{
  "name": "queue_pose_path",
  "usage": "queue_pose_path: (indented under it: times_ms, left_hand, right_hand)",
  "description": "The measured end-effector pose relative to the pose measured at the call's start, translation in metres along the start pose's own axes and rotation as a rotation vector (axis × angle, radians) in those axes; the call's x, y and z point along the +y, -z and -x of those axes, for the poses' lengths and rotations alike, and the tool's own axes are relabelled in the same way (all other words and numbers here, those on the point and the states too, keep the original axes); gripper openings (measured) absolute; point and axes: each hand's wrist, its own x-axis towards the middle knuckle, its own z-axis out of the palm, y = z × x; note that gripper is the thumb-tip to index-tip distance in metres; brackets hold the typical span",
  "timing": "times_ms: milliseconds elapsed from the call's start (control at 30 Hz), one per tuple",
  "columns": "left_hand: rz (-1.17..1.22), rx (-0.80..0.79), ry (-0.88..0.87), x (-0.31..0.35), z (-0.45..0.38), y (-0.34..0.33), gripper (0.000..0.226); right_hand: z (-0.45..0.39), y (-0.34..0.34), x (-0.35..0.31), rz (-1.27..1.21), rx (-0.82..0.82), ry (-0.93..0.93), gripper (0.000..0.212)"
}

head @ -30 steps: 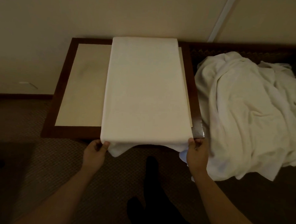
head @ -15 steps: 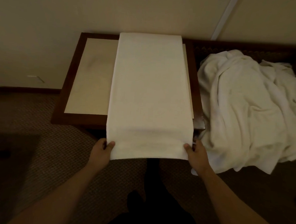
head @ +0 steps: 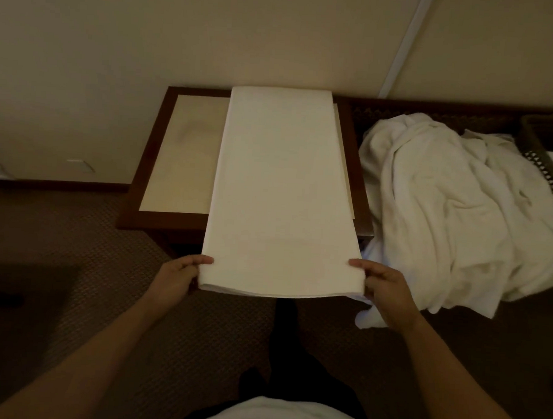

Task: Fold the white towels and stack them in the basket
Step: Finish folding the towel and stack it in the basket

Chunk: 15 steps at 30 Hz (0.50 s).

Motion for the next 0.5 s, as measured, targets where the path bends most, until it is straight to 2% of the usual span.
queue_pose_path:
  times_ms: [100,233,400,500]
  left_hand:
    - [0.023,-0.067,-0.037,0.007,0.007,0.017,0.04]
    - [-0.015,-0.082,-0.148,0.015,0.006,0.027,0.031]
    - [-0.13,0.055,-0.267,0.039,-0.02,0.037,0.027]
    - [-0.075,0.036,-0.273,0.073,-0.037,0.038,0.025]
  right_hand:
    - [0.007,0.008,-0.006,0.071,-0.125,0.108,0.05]
    - [0.003,0.009,-0.021,0.228,-0.057,0.294,0.04]
    - [-0.02,0.005,-0.051,0.434,0.098,0.488,0.023]
    - [-0.038,0.0,-0.083,0.485,0.132,0.556,0.032]
